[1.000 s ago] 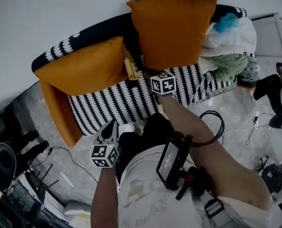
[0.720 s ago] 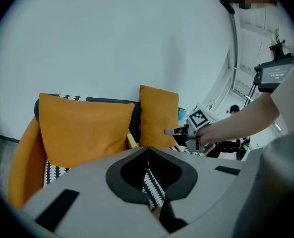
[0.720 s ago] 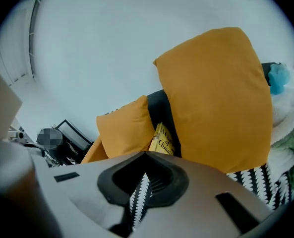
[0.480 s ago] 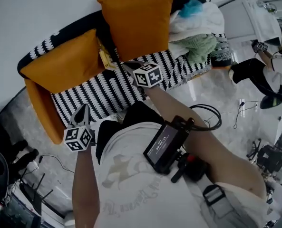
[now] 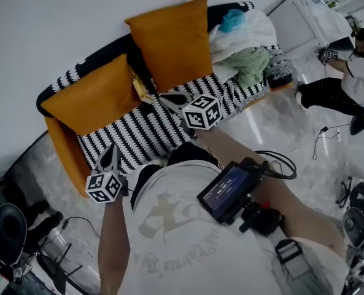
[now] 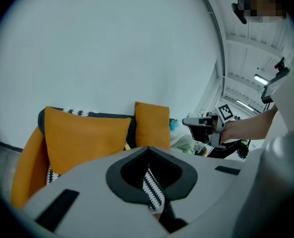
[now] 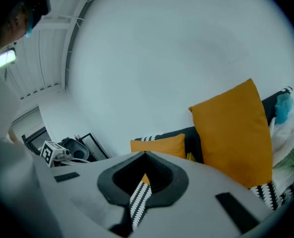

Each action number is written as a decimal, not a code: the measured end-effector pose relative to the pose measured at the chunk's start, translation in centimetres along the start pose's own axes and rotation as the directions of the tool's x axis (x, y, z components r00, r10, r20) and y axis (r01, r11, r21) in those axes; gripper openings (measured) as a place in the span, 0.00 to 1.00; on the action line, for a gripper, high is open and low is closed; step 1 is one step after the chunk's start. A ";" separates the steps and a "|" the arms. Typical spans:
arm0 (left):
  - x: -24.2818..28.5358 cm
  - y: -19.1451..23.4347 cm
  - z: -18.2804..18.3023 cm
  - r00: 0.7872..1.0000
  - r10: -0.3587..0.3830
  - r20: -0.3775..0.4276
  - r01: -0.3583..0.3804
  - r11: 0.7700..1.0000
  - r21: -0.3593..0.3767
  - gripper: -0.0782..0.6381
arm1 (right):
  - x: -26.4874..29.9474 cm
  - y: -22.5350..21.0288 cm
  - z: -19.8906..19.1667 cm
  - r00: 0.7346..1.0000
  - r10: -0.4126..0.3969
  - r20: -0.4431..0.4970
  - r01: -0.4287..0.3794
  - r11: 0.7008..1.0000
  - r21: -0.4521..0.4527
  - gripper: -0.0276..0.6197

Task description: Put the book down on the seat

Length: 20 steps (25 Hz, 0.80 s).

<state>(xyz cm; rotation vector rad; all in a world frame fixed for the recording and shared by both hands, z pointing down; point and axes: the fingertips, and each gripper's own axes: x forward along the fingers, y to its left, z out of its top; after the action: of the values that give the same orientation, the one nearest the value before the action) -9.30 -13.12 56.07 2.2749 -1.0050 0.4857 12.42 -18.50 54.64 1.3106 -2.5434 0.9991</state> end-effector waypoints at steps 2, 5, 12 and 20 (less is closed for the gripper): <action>-0.6 -0.6 -0.1 1.000 -0.018 0.006 0.018 1.000 0.007 0.13 | -1.8 1.9 0.4 1.000 0.014 0.026 -0.013 1.000 -0.019 0.06; -1.4 -1.4 -0.4 0.999 -0.042 0.007 0.042 0.999 0.021 0.13 | -4.3 4.3 0.5 0.998 0.022 0.063 -0.019 0.999 -0.041 0.06; -0.8 -2.4 -0.7 0.995 -0.103 -0.004 0.103 0.992 0.067 0.13 | -6.8 5.7 -1.6 0.995 -0.011 0.097 0.015 0.999 -0.039 0.06; -1.9 -4.2 -1.6 0.989 -0.141 -0.046 0.144 0.985 0.094 0.13 | -8.8 7.1 -3.9 0.994 -0.052 0.091 0.053 0.998 -0.015 0.06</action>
<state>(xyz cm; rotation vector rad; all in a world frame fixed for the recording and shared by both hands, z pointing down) -7.46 -8.77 54.71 2.3938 -0.8082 0.5258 11.74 -7.18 50.76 1.4423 -2.5618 0.9266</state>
